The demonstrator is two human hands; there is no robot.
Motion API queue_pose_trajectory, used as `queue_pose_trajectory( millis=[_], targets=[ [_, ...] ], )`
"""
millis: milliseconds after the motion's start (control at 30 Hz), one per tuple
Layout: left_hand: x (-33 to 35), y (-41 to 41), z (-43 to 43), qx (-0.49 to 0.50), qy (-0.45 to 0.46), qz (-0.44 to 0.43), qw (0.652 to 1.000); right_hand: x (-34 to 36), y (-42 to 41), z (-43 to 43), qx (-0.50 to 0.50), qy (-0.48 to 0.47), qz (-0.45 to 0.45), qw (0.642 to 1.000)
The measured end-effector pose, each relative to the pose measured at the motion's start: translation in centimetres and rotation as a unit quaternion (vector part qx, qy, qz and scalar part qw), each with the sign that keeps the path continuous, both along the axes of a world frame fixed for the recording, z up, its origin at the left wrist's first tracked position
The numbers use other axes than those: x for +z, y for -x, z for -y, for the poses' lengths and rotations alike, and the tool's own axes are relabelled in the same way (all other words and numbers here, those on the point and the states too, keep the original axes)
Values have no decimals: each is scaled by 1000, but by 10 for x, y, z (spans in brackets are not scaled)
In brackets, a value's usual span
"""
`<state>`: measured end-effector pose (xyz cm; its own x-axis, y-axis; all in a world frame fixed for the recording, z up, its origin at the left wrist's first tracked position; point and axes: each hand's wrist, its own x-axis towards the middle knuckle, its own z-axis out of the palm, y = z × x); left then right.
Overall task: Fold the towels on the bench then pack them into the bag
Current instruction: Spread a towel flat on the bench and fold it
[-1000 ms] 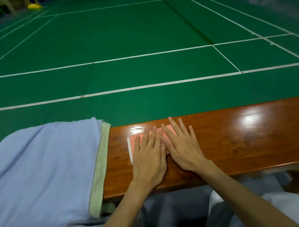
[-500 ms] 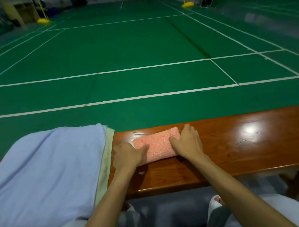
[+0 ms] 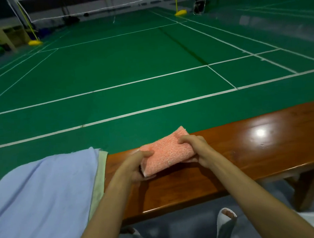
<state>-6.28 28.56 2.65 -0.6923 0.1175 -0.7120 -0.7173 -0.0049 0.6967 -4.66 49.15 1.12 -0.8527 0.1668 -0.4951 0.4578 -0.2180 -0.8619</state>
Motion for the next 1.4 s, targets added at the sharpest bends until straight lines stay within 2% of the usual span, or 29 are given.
queue_pose_trajectory(
  millis=[67, 200, 367, 467, 567, 700, 800, 867, 967, 1033, 1200, 1400],
  targets=[
    [4, 9, -17, -3, -53, 2, 999, 7, -4, -23, -31, 12, -23, 999],
    [1, 36, -78, -13, -68, -55, 996, 13, -13, -80, -88, -4, -60, 994],
    [-3, 62, -200, -32, -106, -69, 991, 6, -29, -172, -215, 23, -84, 973],
    [-11, 75, -284, -72, -115, -64, 989, -1, -40, -235, -302, 9, -100, 948],
    [-21, 84, -369, -129, -131, -73, 980, -13, -54, -300, -400, -50, -109, 909],
    [-28, 89, -482, -175, -127, -112, 970, -23, -60, -378, -480, -123, -131, 858],
    [-46, 90, -551, -191, -101, -190, 958, -30, -59, -428, -520, -201, -117, 822],
    [-67, 88, -582, -211, -43, -276, 937, -43, -63, -452, -518, -296, -59, 801],
    [-87, 76, -607, -233, 75, -388, 888, -70, -75, -466, -462, -460, -21, 758],
    [-85, 72, -612, -240, 93, -413, 873, -83, -81, -471, -438, -521, -28, 732],
    [-64, 67, -579, -310, 72, -417, 851, -67, -90, -469, -425, -515, 25, 744],
    [-45, 65, -481, -366, 58, -406, 836, -9, -122, -455, -446, -470, 131, 751]
  ],
)
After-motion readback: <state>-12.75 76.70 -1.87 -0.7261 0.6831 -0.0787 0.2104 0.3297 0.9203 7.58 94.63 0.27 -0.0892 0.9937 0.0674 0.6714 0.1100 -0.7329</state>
